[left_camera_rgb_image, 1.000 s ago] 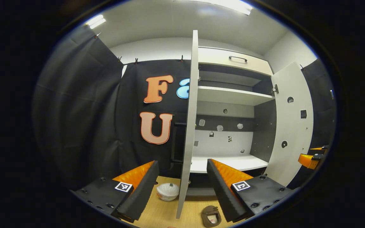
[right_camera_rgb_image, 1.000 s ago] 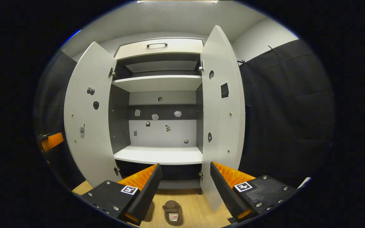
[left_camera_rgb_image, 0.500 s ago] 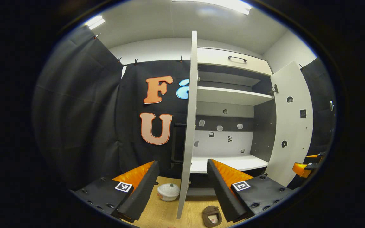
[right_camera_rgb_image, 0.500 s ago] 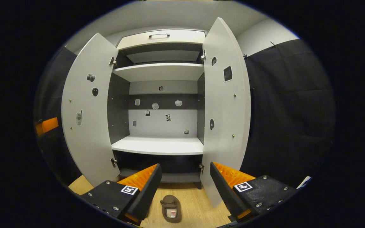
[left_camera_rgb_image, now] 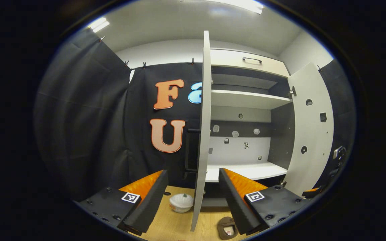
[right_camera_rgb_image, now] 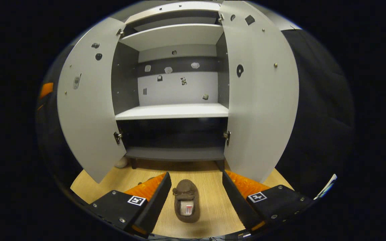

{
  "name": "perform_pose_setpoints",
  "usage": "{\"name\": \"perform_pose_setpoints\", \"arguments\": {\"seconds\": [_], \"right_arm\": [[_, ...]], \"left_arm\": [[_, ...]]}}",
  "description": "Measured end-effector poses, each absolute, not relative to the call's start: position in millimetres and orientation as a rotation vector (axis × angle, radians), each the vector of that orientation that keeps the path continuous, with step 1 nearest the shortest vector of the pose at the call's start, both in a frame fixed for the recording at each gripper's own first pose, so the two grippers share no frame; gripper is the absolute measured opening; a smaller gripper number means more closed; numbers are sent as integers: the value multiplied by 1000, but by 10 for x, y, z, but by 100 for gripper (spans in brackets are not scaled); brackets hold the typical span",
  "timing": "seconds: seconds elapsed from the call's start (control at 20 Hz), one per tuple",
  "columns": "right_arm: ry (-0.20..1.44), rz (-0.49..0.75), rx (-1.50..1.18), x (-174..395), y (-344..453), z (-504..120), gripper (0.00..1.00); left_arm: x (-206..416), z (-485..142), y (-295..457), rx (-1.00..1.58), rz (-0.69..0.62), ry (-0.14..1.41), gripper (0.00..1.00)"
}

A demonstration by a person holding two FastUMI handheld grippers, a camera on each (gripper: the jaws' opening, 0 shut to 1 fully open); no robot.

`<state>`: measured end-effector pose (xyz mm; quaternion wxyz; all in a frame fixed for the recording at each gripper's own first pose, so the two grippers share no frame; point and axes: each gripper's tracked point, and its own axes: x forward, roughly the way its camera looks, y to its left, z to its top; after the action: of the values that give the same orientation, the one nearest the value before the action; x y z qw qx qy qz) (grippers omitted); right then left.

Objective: Grab one shoe with the right hand and put it into the shoe cabinet, grab the other shoe with the left hand and put it into the shoe cabinet; then close the right door with the right hand and the left door with the left hand.

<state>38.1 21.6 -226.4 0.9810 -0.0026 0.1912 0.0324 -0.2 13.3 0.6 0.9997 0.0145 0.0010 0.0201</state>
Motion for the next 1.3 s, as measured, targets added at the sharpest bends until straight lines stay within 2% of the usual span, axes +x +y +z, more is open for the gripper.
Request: {"name": "perform_pose_setpoints", "arguments": {"seconds": [0.45, 0.55, 0.8, 0.95, 1.05, 1.1, 1.2, 1.3], "right_arm": [[660, 65, -15, 522, 151, -3912, 94], [695, 63, -2, 543, 163, -4096, 88], [761, 65, -7, 648, 176, -4445, 58], [809, 55, 37, 680, 183, -4609, 44], [812, 33, 56, 719, 165, -4631, 30], [808, 15, 57, 735, 132, -4616, 19], [813, 2, 68, 742, 93, -4540, 7], [806, -11, 73, 718, 97, -4416, 4]], "left_arm": [[-61, 20, 305, 61, 89, 9, 99], [-83, 15, 347, 68, 103, 13, 99], [-128, -14, 397, 73, 125, 25, 98], [-140, -31, 384, 76, 131, 31, 97], [-170, -46, 367, 78, 131, 34, 97], [-181, -48, 363, 79, 131, 33, 99], [-179, -44, 347, 79, 129, 31, 98], [-208, -46, 322, 81, 127, 30, 98]]}}
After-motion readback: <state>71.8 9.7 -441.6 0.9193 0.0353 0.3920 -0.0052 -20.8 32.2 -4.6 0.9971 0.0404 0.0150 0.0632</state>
